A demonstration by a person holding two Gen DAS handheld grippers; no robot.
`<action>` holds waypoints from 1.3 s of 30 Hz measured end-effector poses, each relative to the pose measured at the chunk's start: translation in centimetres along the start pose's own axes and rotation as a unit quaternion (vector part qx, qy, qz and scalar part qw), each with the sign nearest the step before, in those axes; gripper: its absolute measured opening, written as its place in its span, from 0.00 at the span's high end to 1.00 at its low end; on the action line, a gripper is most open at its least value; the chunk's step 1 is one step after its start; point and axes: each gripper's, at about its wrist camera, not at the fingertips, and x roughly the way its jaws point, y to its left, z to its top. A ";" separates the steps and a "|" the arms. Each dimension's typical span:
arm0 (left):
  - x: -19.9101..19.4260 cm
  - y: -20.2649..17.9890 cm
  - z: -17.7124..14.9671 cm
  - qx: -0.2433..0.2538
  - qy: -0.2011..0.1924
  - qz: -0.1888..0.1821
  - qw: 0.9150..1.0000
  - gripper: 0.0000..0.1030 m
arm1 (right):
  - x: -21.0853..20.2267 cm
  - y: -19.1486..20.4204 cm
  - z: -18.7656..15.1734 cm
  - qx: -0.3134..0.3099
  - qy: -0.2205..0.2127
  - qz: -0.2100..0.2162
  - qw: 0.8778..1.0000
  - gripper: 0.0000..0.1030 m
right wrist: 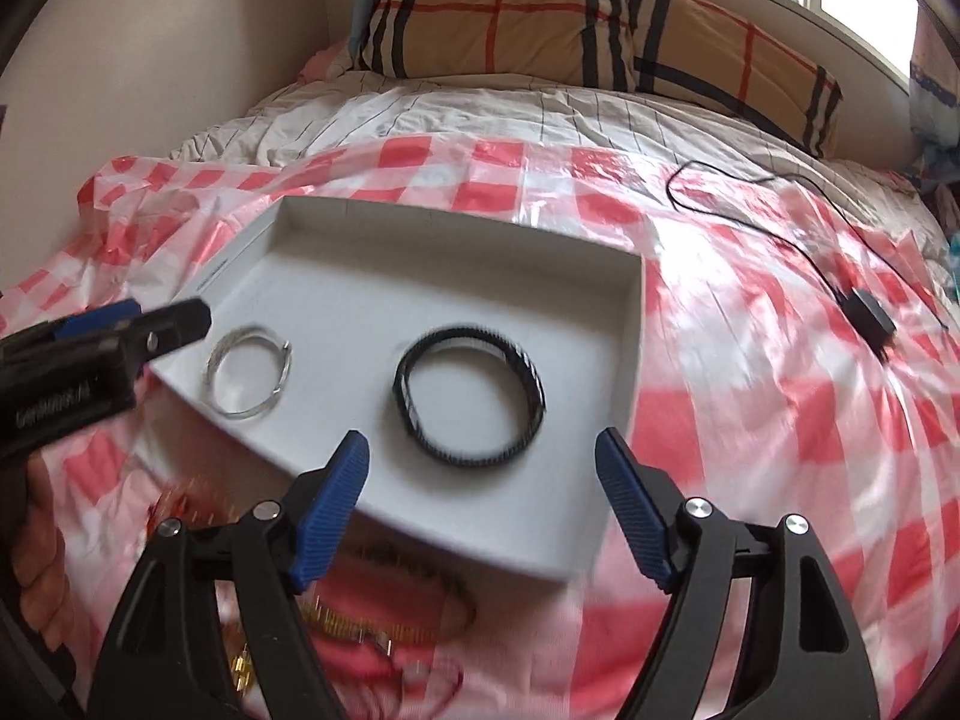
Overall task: Organize jewelry
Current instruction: 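Lower both bracelets into the white box and open both tools, then withdraw both open tools from the box back over the jewelry pile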
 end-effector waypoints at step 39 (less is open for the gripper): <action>-3.3 0.5 -6.9 0.011 0.024 -0.005 1.000 0.16 | -6.8 1.5 -8.2 0.039 0.022 -0.001 0.999 0.18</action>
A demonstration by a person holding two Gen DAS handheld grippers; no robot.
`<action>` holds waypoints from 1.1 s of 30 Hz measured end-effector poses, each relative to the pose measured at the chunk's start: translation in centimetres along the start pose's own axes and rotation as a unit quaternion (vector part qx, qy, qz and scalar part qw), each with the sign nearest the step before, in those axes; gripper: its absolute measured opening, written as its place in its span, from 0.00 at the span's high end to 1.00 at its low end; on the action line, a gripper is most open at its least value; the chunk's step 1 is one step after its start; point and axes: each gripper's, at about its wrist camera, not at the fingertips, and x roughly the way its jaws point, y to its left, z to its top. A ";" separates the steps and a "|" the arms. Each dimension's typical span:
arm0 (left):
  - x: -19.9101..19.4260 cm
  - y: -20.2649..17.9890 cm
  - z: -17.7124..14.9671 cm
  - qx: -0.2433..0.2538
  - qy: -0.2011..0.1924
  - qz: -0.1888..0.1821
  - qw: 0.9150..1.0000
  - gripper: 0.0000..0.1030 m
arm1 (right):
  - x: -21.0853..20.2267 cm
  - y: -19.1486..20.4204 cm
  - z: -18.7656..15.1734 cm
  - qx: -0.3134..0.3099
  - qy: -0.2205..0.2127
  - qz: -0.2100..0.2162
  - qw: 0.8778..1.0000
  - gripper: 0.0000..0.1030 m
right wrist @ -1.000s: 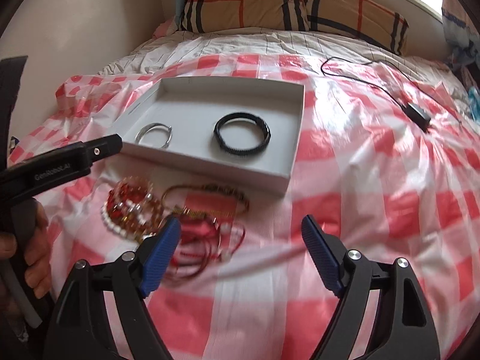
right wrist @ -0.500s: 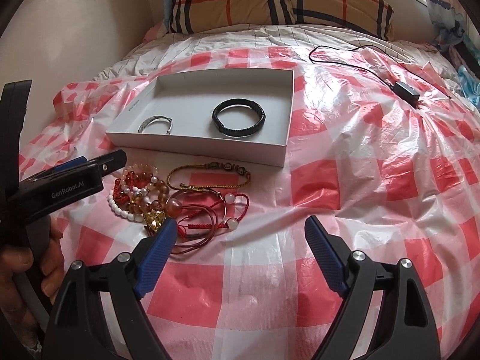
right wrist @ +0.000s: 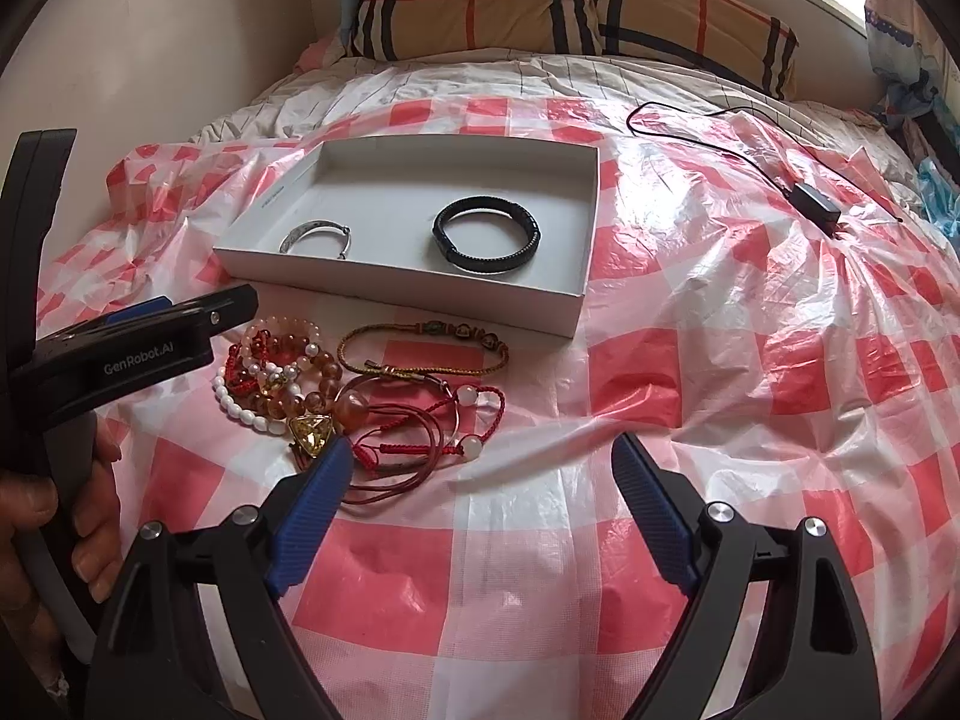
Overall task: Organize jewelry
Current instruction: 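Withdraw both open tools from the box back over the jewelry pile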
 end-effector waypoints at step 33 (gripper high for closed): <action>-0.1 0.5 -1.7 -0.007 0.023 0.007 1.000 0.15 | -1.4 1.3 -0.1 -0.033 -0.034 -0.038 0.998 0.17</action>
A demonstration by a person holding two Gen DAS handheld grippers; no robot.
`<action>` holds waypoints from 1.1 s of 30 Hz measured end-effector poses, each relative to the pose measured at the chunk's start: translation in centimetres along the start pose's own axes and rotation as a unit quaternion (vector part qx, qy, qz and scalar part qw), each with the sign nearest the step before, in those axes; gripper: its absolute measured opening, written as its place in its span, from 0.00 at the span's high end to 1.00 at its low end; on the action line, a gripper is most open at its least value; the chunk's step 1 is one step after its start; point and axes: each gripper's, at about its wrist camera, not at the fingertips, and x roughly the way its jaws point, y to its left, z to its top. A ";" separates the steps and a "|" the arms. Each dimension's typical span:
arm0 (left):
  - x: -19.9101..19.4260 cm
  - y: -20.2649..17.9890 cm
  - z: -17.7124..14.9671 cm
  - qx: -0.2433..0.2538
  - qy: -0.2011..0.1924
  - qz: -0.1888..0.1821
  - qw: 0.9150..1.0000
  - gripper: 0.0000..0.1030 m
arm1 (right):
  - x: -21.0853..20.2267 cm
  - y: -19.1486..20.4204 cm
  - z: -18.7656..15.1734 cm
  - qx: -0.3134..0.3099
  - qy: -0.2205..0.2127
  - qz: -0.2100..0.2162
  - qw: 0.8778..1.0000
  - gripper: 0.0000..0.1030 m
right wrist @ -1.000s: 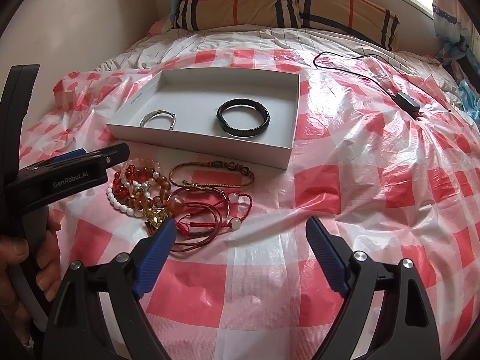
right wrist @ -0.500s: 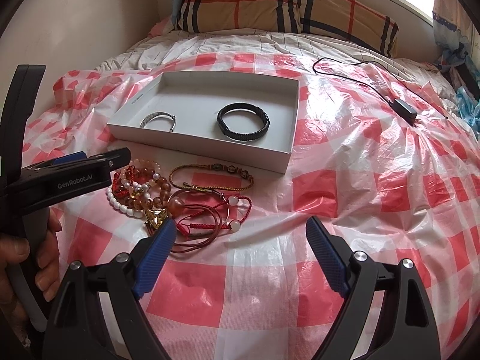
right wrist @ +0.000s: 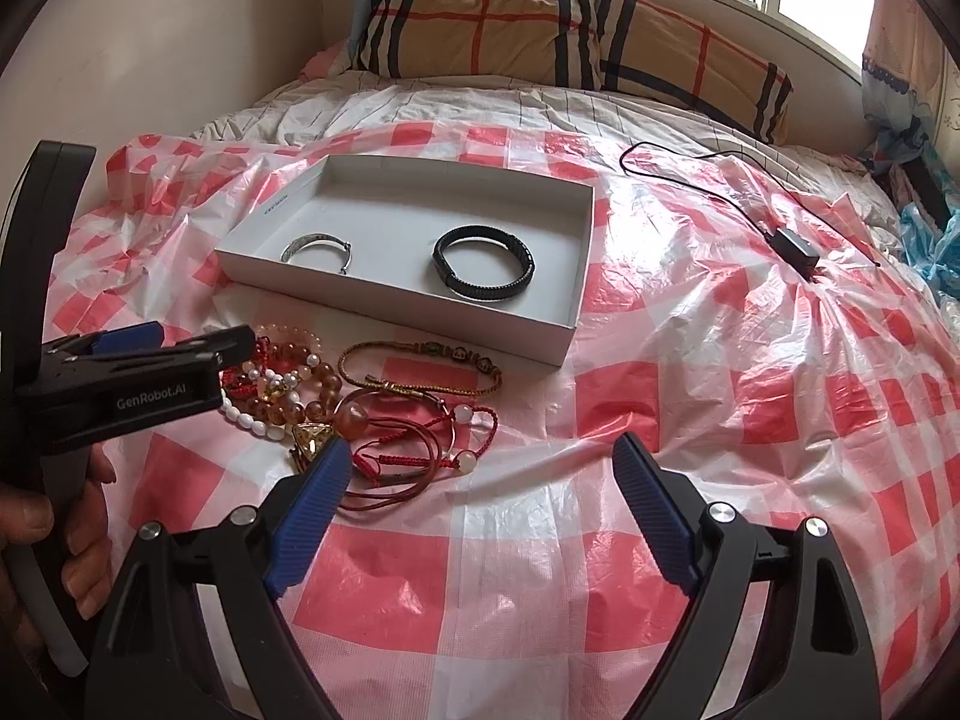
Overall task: Organize jewelry
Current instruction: 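Withdraw both open tools from the box back over the jewelry pile, then close right tool on the gold chain bracelet and lift it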
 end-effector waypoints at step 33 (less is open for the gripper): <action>-1.4 -0.1 -2.2 0.022 0.001 -0.011 1.000 0.15 | 3.3 -0.1 1.7 -0.039 0.044 0.080 0.995 0.35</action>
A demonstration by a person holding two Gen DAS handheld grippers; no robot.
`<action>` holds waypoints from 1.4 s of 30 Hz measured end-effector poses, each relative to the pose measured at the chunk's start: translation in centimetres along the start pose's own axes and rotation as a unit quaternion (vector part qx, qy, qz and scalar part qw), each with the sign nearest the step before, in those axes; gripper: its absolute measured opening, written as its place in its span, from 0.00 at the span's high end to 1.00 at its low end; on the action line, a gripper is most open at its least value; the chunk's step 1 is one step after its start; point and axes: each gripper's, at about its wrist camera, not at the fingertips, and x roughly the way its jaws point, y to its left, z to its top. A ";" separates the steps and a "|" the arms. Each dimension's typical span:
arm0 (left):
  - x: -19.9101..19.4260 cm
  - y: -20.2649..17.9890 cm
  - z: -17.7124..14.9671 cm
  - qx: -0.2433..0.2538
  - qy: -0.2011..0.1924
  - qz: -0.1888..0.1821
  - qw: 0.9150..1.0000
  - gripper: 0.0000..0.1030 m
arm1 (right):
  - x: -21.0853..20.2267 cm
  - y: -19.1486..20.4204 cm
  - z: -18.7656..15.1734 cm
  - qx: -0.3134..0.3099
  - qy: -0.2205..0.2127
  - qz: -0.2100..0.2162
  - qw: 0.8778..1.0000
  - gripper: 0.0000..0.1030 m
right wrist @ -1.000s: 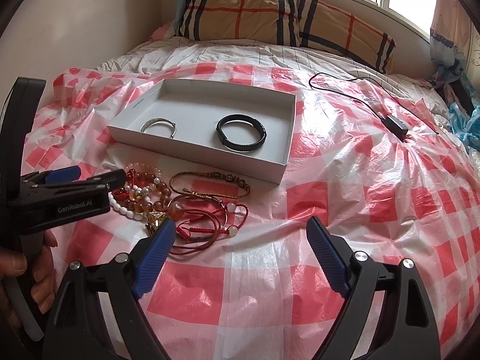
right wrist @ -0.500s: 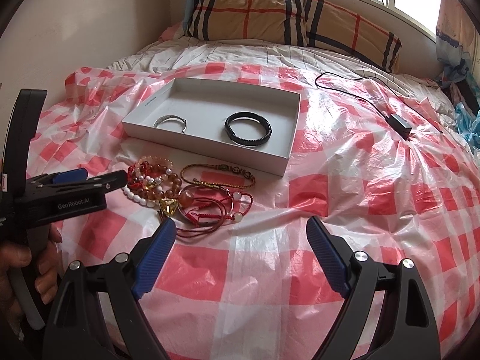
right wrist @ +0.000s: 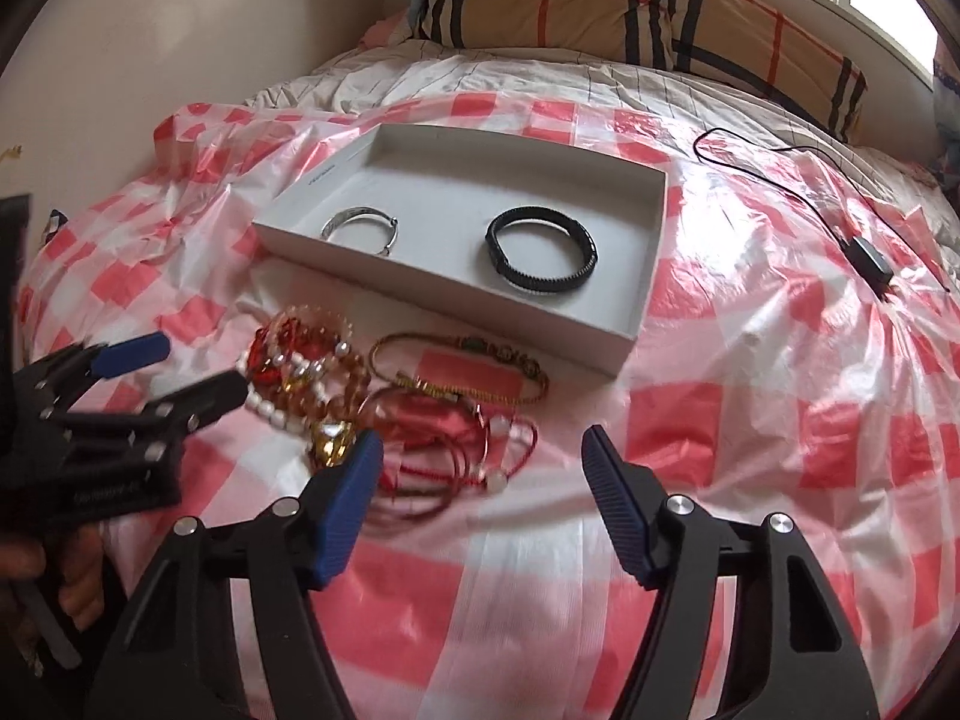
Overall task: Organize jewelry
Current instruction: 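Close right tool on the gold chain bracelet and lift it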
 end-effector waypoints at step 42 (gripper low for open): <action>0.3 -8.8 0.9 0.172 0.006 -0.107 0.979 0.17 | -0.4 -11.5 -3.9 0.206 0.003 0.069 0.976 0.94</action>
